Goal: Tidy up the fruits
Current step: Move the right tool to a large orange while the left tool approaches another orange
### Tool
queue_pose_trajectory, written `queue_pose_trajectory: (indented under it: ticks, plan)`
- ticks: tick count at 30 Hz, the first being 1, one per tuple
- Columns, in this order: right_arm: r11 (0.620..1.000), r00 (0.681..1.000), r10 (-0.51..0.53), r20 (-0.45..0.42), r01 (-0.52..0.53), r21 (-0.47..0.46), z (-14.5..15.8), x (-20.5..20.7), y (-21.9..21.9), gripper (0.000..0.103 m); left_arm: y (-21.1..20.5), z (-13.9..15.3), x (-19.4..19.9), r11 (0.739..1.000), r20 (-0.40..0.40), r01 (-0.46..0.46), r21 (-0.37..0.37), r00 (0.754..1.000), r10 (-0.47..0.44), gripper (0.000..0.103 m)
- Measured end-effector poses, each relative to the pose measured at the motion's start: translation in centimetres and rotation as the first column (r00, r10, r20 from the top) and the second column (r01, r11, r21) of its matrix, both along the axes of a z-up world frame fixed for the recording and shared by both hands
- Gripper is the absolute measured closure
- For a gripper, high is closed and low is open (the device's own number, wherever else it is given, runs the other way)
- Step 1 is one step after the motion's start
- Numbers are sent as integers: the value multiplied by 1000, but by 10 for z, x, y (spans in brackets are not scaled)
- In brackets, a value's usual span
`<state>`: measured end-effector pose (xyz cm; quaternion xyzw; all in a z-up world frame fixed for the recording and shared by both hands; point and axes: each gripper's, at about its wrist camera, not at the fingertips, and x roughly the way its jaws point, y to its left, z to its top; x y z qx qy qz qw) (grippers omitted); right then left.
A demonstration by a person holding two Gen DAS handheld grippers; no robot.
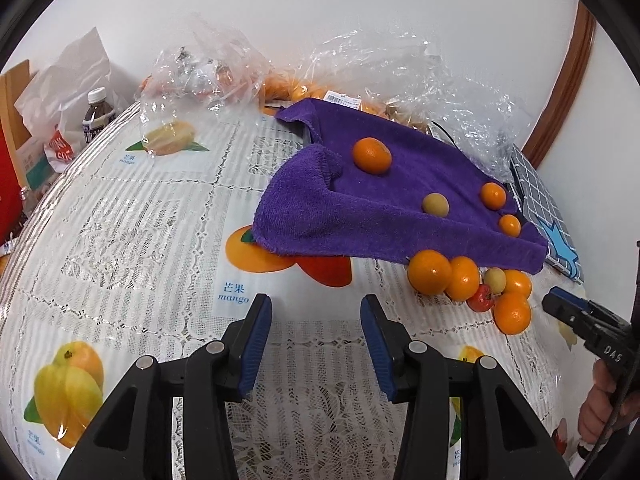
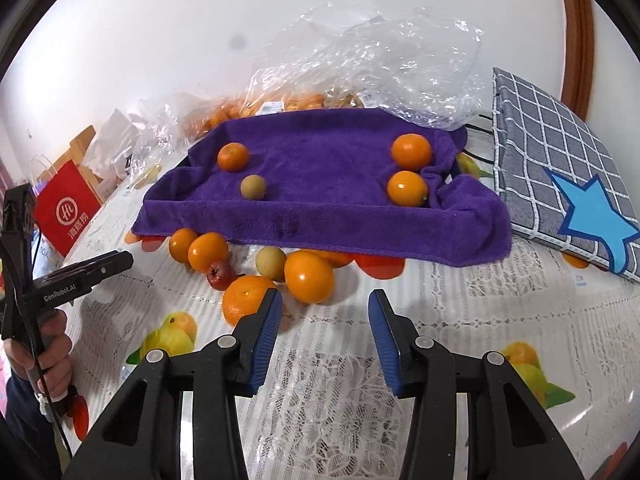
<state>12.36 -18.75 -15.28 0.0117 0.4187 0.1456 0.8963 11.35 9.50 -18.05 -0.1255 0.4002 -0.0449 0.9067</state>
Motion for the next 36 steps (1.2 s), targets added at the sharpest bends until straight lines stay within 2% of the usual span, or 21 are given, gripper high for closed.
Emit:
queue_pose_trajectory:
  ticks: [19, 21, 23, 26, 31, 36]
  plan:
    - [998, 997, 51, -66, -49, 33, -15, 42, 12, 60, -1, 4, -3, 1000, 33, -11, 4, 999, 10, 57]
    - [998, 996, 49, -68, -47, 31, -16, 43, 14, 64, 0, 3, -4, 1000, 32, -16, 0, 999, 16, 57]
    - [997, 995, 61, -77, -57, 52, -16, 44, 15, 73, 1, 4, -5, 1000, 33, -23, -2, 999, 23, 57]
    - [998, 996, 63, -67, -61, 34, -14, 44, 19, 73, 2, 5, -7, 1000, 42, -30, 5, 999, 29, 57]
    - [1000, 998, 12, -63, -11, 10, -12, 39, 12, 73, 2, 7, -10, 999, 54, -33, 3, 998, 33, 57]
    - [999, 997, -32, -64, 31, -13, -11, 32, -3, 73, 5, 9, -11, 999, 61, -15, -46, 998, 17, 57]
